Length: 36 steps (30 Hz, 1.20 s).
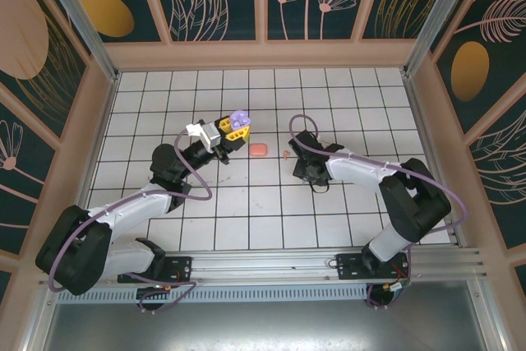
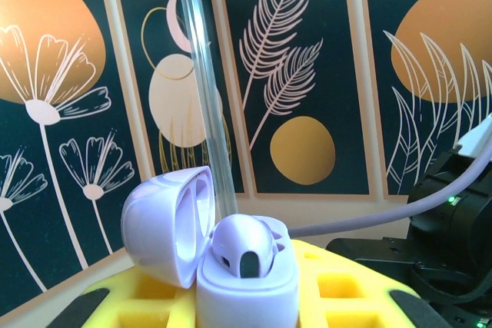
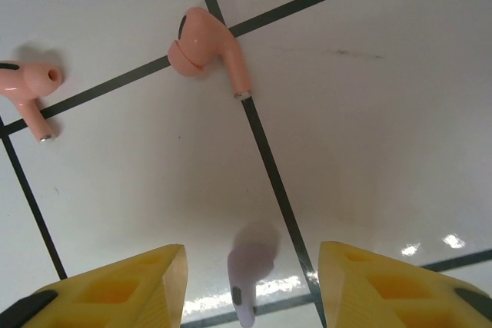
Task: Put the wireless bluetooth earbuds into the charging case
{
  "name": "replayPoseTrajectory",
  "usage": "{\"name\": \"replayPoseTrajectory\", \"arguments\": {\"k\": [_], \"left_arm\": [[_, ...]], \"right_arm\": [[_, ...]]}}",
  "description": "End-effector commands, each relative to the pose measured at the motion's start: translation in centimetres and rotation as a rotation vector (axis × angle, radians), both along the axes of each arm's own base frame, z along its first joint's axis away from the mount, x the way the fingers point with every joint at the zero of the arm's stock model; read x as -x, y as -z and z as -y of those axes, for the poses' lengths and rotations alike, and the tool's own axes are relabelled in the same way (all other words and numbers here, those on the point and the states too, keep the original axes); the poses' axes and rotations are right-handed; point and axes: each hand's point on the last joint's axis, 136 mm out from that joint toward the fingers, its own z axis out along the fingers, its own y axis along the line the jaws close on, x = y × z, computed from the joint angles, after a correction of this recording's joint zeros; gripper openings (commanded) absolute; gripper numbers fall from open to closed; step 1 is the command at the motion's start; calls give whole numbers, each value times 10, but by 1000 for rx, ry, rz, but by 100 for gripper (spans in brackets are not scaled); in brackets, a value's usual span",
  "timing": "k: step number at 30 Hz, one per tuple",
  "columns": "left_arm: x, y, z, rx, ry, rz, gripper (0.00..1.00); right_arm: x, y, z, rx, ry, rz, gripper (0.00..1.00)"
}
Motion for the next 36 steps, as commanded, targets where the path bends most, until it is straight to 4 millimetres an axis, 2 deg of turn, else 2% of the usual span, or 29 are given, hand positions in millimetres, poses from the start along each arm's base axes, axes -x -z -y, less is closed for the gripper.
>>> {"name": "replayPoseTrajectory", "arguments": {"k": [1, 10, 17, 36], "left_arm": [[7, -10, -3, 36, 9, 31, 0], [7, -8, -3, 32, 6, 33, 0], [6, -8, -2, 33, 7, 29, 0], [6, -8, -3, 36, 8, 25, 0]], "right_arm": [[-9, -1, -6, -20, 21, 8, 47], [-11, 6, -12, -26, 16, -6, 40], [-10, 4, -16, -23, 4, -2, 38], [3, 15, -22, 70, -46, -31, 37]]}}
